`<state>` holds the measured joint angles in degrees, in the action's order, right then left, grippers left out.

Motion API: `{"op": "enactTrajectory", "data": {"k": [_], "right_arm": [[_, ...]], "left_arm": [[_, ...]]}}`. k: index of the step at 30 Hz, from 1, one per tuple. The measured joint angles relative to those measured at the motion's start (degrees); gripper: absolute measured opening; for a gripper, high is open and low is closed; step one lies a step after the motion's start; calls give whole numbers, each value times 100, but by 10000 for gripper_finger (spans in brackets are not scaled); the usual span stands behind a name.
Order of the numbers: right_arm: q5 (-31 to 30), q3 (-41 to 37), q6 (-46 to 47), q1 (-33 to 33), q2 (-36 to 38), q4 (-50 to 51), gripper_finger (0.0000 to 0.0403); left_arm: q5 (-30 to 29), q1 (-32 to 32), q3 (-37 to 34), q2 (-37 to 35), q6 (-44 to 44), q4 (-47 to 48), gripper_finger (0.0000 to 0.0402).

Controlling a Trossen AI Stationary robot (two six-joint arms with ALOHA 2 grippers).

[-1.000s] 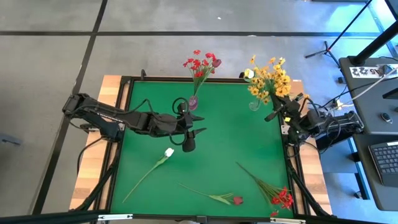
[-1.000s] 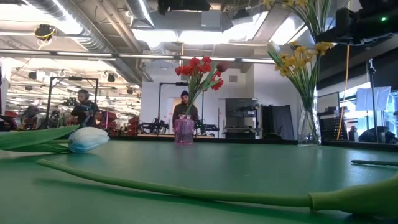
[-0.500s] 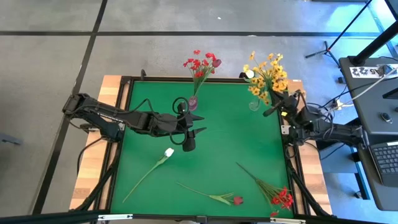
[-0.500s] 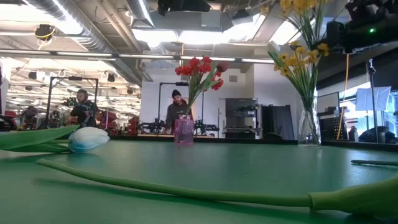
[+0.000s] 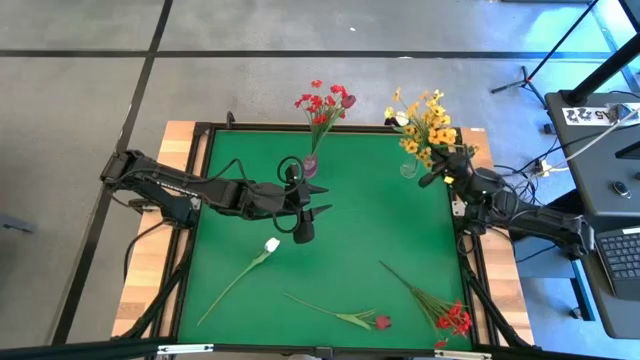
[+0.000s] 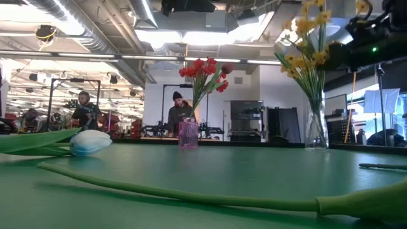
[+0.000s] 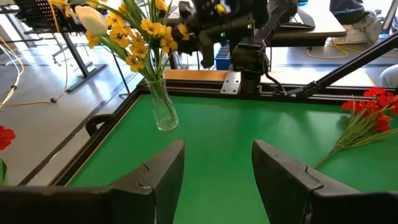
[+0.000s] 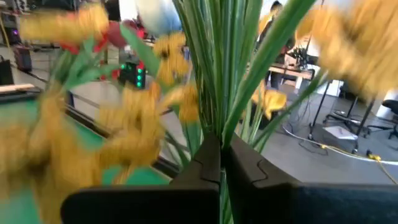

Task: Sort flowers into vase by color
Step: Put the yellow flowers into the transparent vase

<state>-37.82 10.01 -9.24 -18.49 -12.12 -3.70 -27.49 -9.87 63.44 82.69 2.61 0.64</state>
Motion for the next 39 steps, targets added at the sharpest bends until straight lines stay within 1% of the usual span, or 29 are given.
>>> {"op": "enactTrajectory", "data": {"k": [5,12,17,20,24,30,33,39], "right_arm": [[149,-307,259,-204,0,-33,8],[152,-364,494,-257,0,-73,52],[454,-364,497,-254,0,-75,72],[480,-321,627,-254,0,13,87],[441,-67,682,-254,0,469,118],[459,542,1027,-252,-1,1549,173],[610,870,1232,-252,-2,2152,198],[1081,1287,1886,-252,0,2753,225]], "left_arm": [[0,0,0,-2,0,1,182],[0,0,-2,-2,-2,22,182],[0,0,-2,-2,-2,27,182],[0,0,-2,-2,-2,47,182],[-1,0,-4,-2,6,139,182],[-1,0,-7,-4,13,191,182],[-2,0,-7,-4,19,193,182],[-2,0,-7,-4,24,195,182]]}}
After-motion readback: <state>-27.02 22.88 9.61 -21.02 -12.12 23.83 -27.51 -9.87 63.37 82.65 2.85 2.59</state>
